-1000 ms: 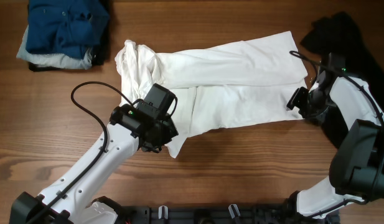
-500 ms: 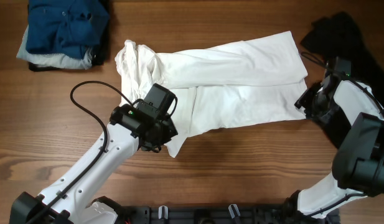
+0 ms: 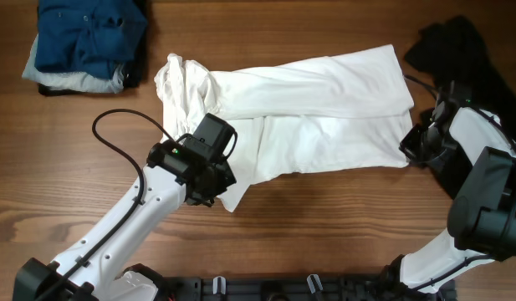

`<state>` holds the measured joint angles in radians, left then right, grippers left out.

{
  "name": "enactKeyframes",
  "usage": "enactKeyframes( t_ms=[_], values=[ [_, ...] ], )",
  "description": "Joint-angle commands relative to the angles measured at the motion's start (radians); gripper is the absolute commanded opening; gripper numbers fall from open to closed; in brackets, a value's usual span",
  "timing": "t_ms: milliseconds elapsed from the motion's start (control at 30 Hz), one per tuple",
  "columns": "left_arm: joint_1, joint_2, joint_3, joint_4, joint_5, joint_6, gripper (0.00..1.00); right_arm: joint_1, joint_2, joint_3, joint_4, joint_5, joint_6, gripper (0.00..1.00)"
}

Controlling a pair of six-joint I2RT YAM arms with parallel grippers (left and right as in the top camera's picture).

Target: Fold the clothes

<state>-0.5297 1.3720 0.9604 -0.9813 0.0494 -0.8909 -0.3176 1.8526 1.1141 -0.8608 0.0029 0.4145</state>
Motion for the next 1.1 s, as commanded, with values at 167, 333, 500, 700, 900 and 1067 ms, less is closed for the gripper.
enactKeyframes(
  t_ms=[167, 333, 500, 700, 900, 1067],
  values=[
    [0.202, -0.227, 0.19, -0.189, -0.032, 0.076, 0.04, -0.146, -0.31, 0.196, -0.231, -0.225, -0.138, 0.04],
    [0.209, -0.322, 0.192, -0.188, -0.032, 0.076, 0.04, -0.153, -0.48, 0.208, -0.345, -0.2, -0.153, 0.04],
    [0.209, -0.302, 0.191, -0.19, -0.05, 0.076, 0.04, -0.152, -0.496, 0.204, -0.391, -0.132, -0.153, 0.04],
    [0.209, -0.103, 0.189, -0.059, -0.141, 0.077, 0.04, -0.152, -0.387, 0.201, -0.306, -0.126, -0.149, 0.04],
    [0.214, 0.172, 0.189, 0.166, -0.153, 0.166, 0.04, -0.151, -0.187, 0.201, -0.209, -0.127, -0.15, 0.04],
    [0.267, 0.377, 0.189, 0.342, -0.153, 0.181, 0.04, -0.151, -0.033, 0.201, -0.076, -0.16, -0.166, 0.04]
  ],
)
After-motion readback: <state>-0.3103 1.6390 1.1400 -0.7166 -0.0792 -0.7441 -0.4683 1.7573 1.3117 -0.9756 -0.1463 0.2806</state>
